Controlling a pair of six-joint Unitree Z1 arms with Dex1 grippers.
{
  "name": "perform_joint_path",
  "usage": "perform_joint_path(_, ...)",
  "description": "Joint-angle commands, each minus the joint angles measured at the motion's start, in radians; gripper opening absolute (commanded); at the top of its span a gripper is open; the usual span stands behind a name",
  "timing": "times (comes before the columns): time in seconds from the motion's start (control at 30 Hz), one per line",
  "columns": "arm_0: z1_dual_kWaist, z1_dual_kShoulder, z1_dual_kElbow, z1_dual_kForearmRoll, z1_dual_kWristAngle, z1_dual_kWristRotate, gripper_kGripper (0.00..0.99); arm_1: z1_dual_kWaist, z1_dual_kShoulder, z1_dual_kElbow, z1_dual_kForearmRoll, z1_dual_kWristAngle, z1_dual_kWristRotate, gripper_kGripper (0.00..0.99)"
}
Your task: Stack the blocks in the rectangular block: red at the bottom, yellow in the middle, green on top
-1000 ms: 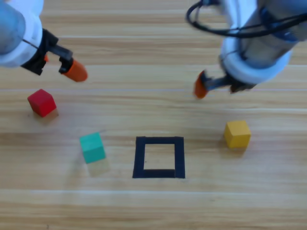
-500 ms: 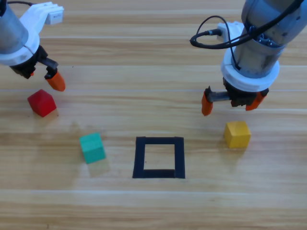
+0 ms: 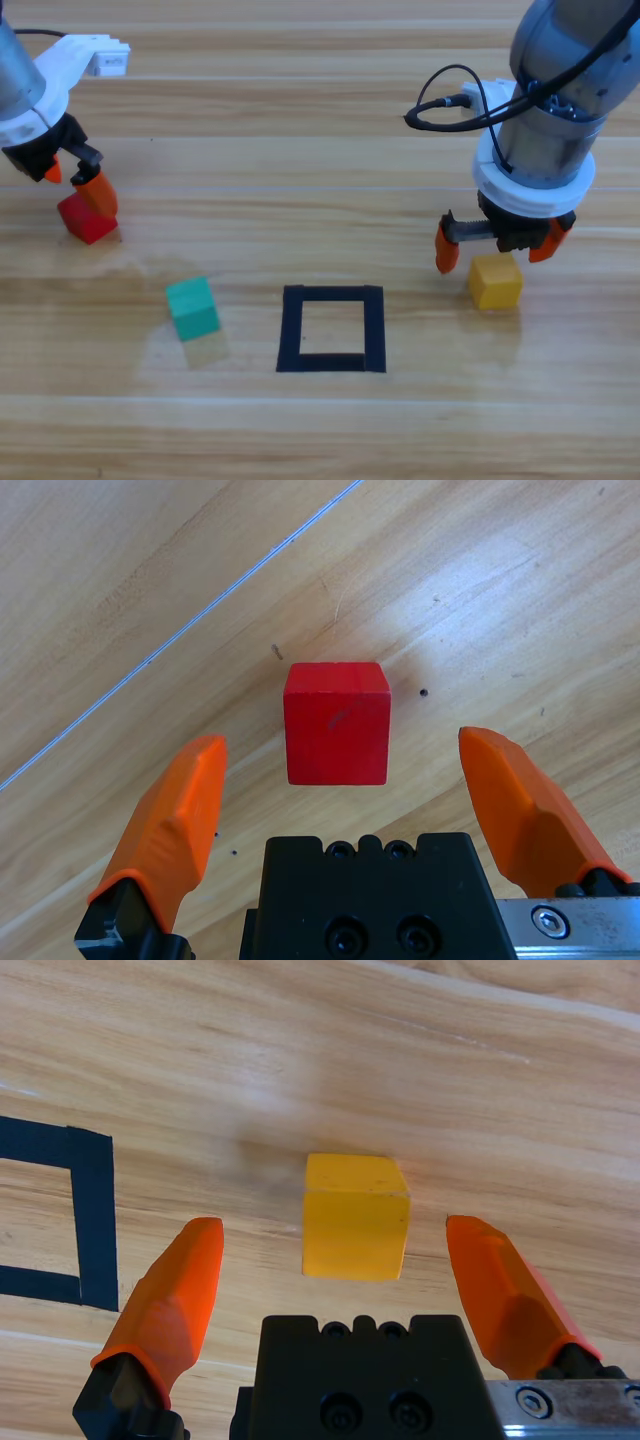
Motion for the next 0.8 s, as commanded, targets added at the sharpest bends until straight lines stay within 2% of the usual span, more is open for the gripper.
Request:
perform_joint_path(0.03, -0.006, 0.063, 0.029, 0.006, 0.009, 0.006, 0.988, -0.026, 0.082, 0.024, 0.014, -0.002, 0.017, 0.946)
perform_joint_path(0.33, -0.022, 0.111, 0.037, 0.002, 0.034, -0.005, 0.986, -0.026, 0.117, 0.027, 0.014, 0.003, 0.059, 0.891)
perform_joint_path(0.4, -0.027, 0.117, 0.034, 0.002, 0.035, -0.006, 0.974, -0.027, 0.121, 0.029, 0.014, 0.001, 0.068, 0.825)
perform_joint_path(0.53, -0.032, 0.134, 0.026, 0.002, 0.040, -0.009, 0.937, -0.043, 0.140, 0.027, 0.014, 0.020, 0.068, 0.804)
perform_joint_path(0.57, -0.032, 0.137, 0.024, 0.002, 0.041, -0.009, 0.928, -0.047, 0.148, 0.024, 0.014, 0.030, 0.068, 0.741)
perform_joint_path(0.7, -0.032, 0.148, 0.015, 0.002, 0.046, -0.014, 0.762, -0.049, 0.167, 0.007, 0.013, 0.043, 0.046, 0.422)
perform_joint_path(0.8, -0.032, 0.148, 0.012, 0.002, 0.049, -0.018, 0.563, -0.049, 0.138, 0.010, 0.013, 0.041, 0.048, 0.350)
